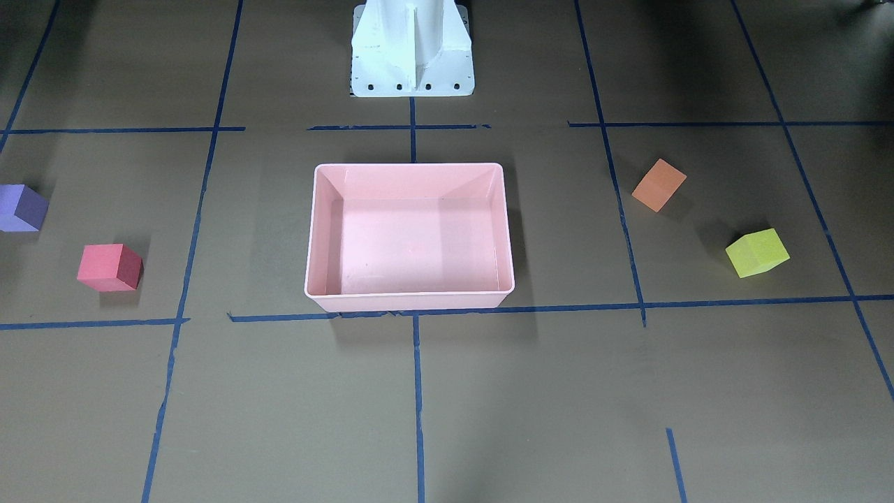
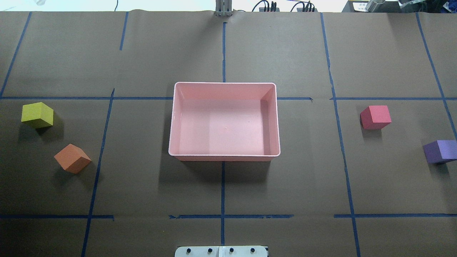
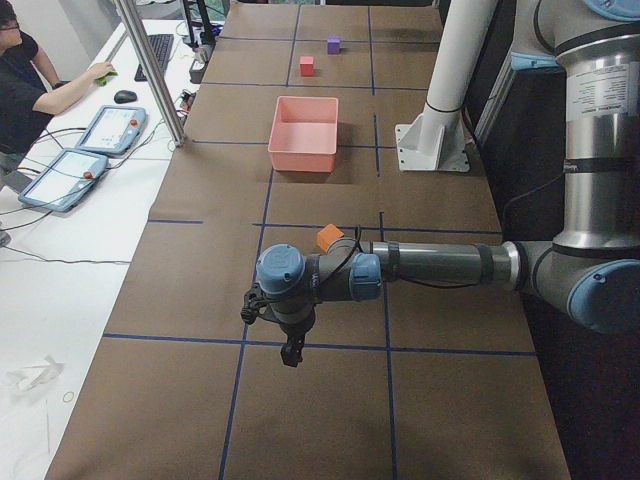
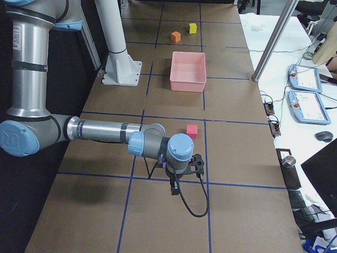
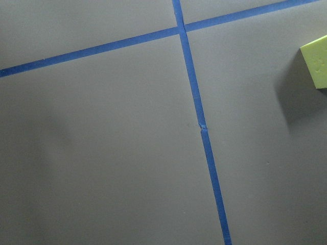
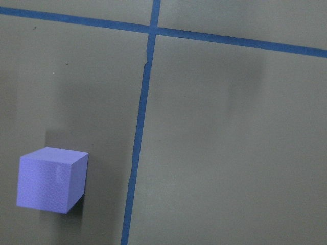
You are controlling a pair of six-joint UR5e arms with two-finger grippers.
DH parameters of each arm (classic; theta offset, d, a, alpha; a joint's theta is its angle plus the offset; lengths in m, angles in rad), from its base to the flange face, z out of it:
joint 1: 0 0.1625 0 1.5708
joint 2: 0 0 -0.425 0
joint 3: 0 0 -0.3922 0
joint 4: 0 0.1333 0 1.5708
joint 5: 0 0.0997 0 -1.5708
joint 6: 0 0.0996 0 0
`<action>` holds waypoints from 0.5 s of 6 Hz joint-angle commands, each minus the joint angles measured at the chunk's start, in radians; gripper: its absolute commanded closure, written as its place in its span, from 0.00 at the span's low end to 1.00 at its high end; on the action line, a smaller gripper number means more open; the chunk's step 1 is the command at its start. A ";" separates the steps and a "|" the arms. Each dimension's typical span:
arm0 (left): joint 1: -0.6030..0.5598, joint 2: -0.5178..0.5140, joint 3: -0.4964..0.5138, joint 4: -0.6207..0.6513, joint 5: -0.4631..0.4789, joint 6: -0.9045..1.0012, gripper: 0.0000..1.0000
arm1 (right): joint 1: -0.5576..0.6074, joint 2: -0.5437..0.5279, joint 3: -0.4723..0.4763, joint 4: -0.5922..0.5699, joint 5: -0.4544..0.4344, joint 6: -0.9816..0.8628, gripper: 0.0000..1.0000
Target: Place blocks into pink bin with both arms
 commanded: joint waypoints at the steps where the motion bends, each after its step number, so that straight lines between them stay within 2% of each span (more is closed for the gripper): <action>1: 0.009 -0.002 0.008 -0.011 0.000 0.002 0.00 | 0.000 0.000 0.003 0.002 0.000 -0.001 0.00; 2: 0.012 -0.003 -0.001 -0.012 0.002 -0.003 0.00 | -0.005 0.000 0.008 0.002 0.002 -0.001 0.00; 3: 0.027 -0.026 0.000 -0.078 0.000 -0.009 0.00 | -0.006 0.000 0.006 0.002 0.002 0.002 0.00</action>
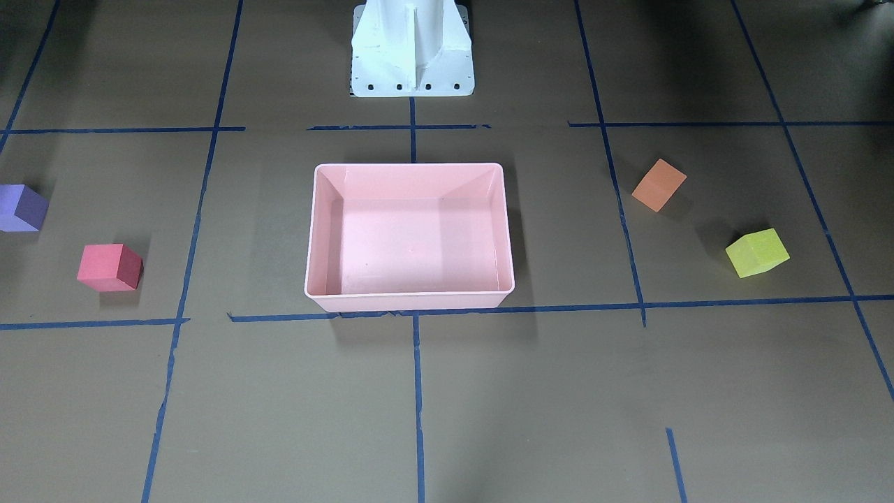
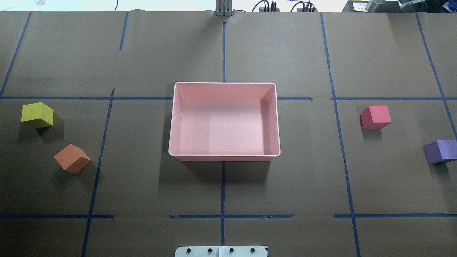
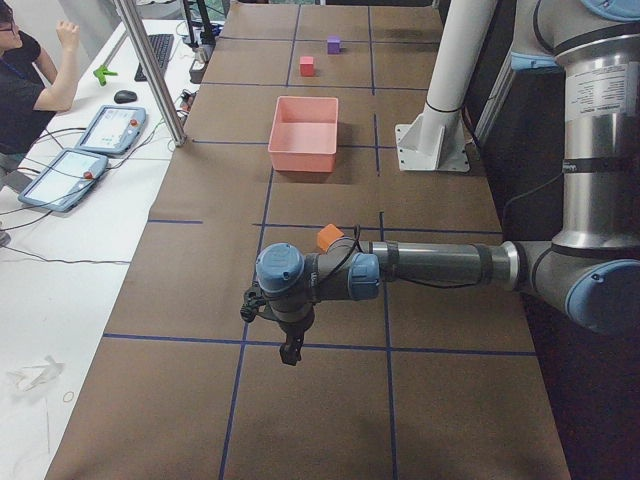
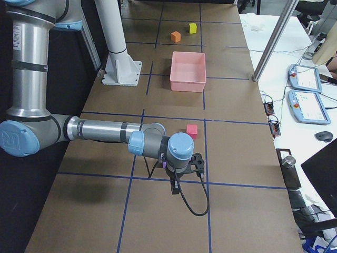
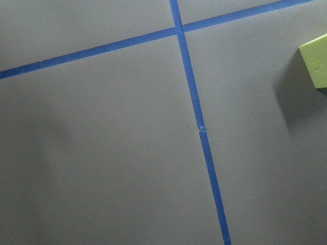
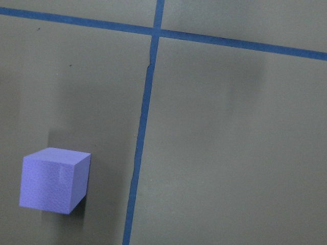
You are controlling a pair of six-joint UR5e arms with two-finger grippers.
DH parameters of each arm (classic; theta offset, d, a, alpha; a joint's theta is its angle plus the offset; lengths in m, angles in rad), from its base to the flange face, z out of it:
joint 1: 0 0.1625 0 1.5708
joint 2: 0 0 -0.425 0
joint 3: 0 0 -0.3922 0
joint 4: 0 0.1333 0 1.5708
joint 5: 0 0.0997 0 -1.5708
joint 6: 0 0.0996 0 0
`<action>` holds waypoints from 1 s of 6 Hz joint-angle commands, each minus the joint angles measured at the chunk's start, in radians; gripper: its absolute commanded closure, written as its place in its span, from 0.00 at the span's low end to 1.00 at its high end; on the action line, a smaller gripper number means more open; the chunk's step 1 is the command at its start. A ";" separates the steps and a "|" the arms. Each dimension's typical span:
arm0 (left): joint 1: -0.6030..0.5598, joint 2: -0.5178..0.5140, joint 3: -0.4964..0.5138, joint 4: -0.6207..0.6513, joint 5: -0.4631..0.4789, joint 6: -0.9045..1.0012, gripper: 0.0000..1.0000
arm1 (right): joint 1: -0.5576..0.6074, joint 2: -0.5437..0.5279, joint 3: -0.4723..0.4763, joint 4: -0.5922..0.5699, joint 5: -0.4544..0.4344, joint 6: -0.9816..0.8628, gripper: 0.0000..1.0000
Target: Place blocks into pink bin with both arms
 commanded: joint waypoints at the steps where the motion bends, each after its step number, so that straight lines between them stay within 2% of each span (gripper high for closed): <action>1: 0.012 -0.050 0.024 -0.162 0.007 -0.008 0.00 | -0.005 0.050 0.005 0.012 -0.004 0.007 0.00; 2: 0.012 -0.097 0.100 -0.175 -0.022 -0.007 0.00 | -0.002 0.069 -0.004 0.037 0.019 0.004 0.00; 3: 0.013 -0.119 0.096 -0.183 -0.051 -0.017 0.00 | -0.004 0.057 -0.035 0.122 0.019 0.001 0.00; 4: 0.051 -0.122 0.081 -0.200 -0.103 -0.154 0.00 | -0.034 0.051 -0.056 0.272 0.017 0.020 0.00; 5: 0.144 -0.121 0.079 -0.271 -0.110 -0.424 0.00 | -0.053 0.051 -0.085 0.285 0.019 0.062 0.00; 6: 0.226 -0.121 0.091 -0.409 -0.104 -0.676 0.00 | -0.053 0.052 -0.083 0.285 0.023 0.073 0.00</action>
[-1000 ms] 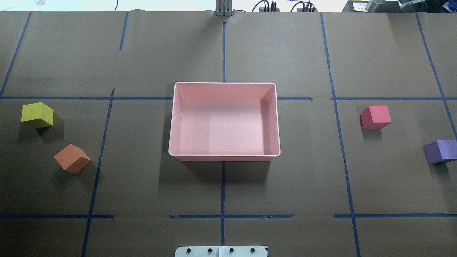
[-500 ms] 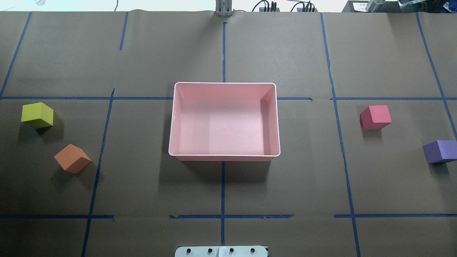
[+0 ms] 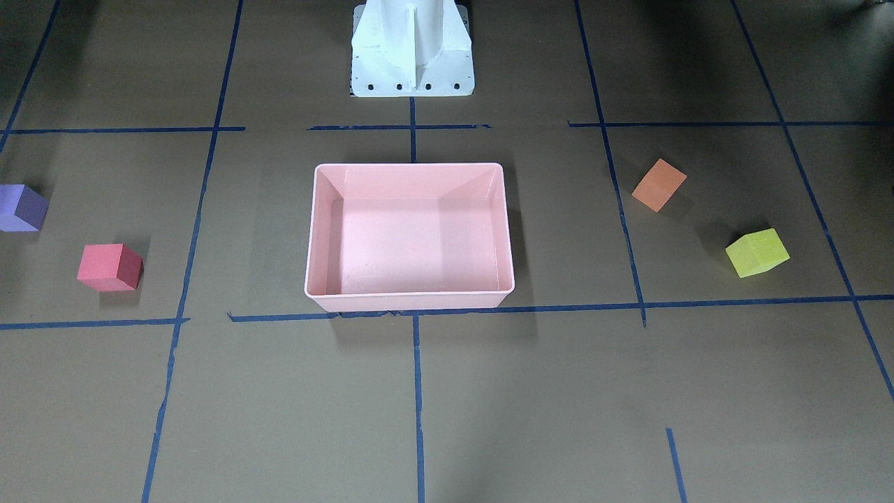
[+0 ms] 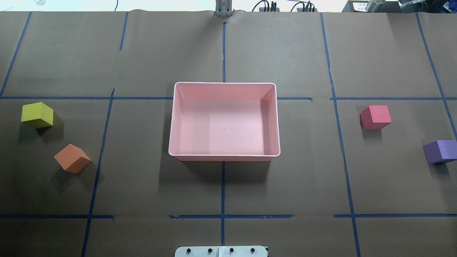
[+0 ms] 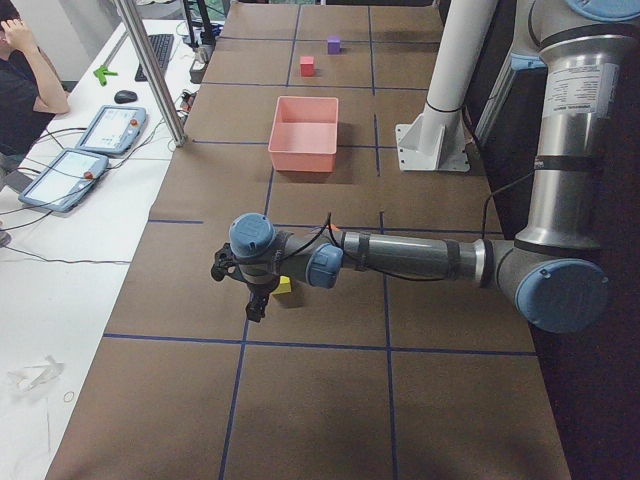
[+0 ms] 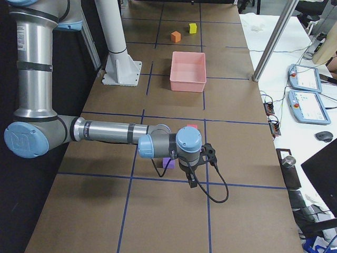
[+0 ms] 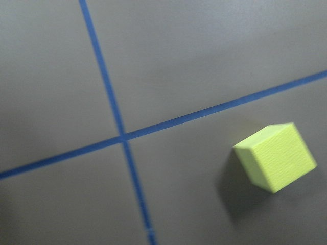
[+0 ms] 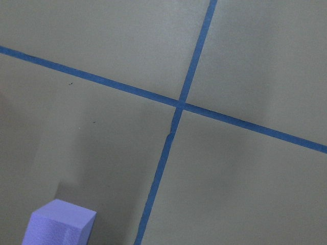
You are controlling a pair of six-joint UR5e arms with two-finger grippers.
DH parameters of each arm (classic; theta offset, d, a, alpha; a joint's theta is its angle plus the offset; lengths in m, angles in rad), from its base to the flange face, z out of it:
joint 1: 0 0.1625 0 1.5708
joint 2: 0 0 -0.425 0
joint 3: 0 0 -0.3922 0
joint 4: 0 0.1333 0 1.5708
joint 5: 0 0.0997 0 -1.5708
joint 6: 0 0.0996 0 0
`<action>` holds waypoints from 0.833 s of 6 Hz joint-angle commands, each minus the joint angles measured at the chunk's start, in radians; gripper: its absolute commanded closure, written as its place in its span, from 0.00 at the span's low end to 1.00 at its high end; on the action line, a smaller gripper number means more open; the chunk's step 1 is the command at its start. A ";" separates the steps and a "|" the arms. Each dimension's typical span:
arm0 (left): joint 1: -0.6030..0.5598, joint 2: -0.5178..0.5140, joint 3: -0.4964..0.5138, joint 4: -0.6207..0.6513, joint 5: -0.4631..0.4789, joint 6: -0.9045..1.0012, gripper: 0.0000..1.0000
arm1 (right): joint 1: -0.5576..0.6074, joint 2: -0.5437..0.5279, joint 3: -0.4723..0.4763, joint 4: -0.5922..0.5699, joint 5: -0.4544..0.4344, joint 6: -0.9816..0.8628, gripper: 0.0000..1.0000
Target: Place blocks into pink bin with both arms
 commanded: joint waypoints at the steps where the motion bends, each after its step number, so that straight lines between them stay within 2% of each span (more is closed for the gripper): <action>1: 0.172 -0.001 0.006 -0.181 0.070 -0.437 0.00 | -0.007 0.000 -0.012 0.015 0.004 0.018 0.00; 2: 0.233 -0.001 0.007 -0.213 0.137 -0.525 0.00 | -0.007 0.000 -0.010 0.015 0.002 0.018 0.00; 5: 0.298 -0.051 0.051 -0.212 0.149 -0.606 0.00 | -0.007 -0.001 -0.010 0.015 0.004 0.018 0.00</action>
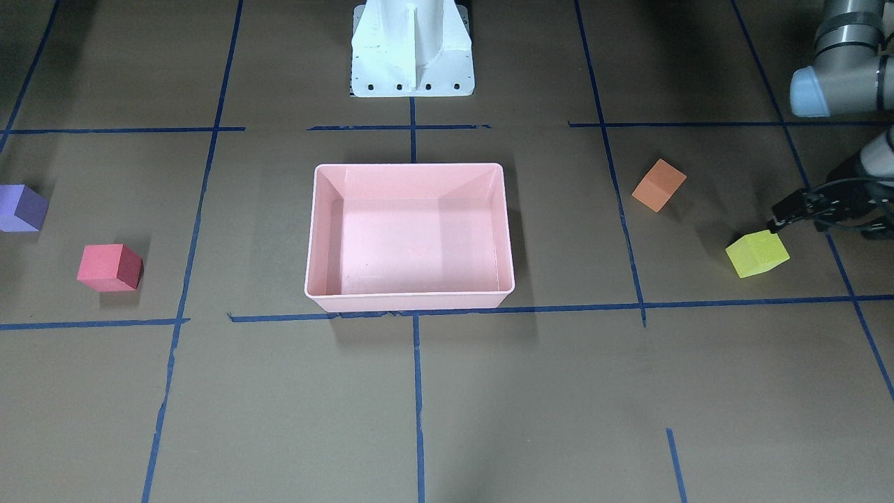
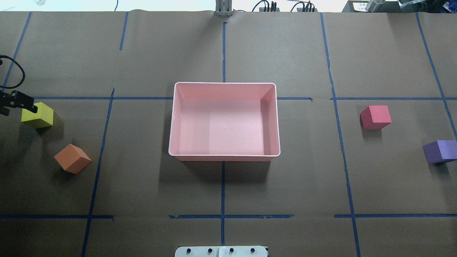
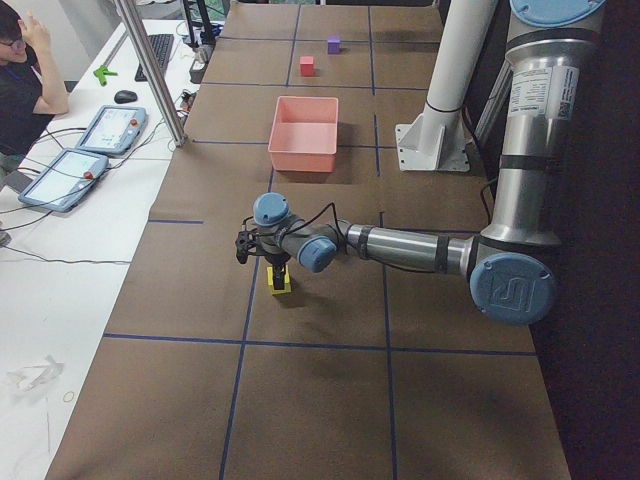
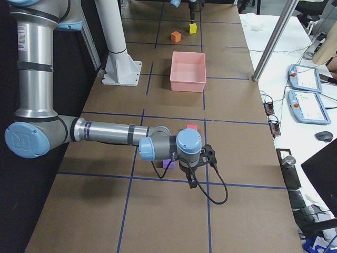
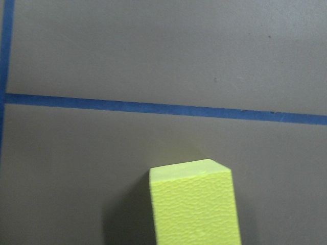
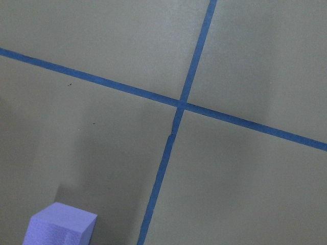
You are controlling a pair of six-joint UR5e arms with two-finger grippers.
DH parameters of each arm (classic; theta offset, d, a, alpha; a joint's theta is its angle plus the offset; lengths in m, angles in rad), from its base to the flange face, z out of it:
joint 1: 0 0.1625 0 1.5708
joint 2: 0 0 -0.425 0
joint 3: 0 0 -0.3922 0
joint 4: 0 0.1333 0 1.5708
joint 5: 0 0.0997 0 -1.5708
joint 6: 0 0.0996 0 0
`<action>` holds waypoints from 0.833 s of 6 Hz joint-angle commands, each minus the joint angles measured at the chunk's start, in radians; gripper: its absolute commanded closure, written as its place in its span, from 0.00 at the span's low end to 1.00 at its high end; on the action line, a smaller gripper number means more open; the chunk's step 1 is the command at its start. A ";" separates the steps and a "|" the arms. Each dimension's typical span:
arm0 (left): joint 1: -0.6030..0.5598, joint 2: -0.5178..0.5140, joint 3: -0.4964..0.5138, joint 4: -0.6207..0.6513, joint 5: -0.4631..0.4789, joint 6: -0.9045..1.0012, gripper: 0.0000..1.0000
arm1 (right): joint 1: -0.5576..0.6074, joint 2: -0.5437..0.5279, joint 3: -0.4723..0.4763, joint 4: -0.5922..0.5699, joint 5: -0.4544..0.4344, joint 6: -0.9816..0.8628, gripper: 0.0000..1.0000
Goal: Place blocks into pink bin with both arms
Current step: 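Lower the left gripper onto the yellow-green cube and grasp it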
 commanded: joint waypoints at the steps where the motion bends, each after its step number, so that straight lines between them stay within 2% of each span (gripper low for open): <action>1: 0.026 -0.043 0.051 -0.001 0.042 -0.018 0.00 | 0.000 -0.001 -0.002 0.000 0.000 0.000 0.00; 2: 0.031 -0.064 0.091 -0.001 0.045 -0.012 0.00 | 0.000 -0.001 -0.002 0.000 0.000 0.000 0.00; 4: 0.063 -0.065 0.108 0.000 0.047 -0.012 0.00 | 0.000 -0.001 -0.003 0.000 0.000 0.000 0.00; 5: 0.075 -0.063 0.108 -0.001 0.047 -0.011 0.03 | 0.000 -0.001 -0.003 0.000 0.000 0.000 0.00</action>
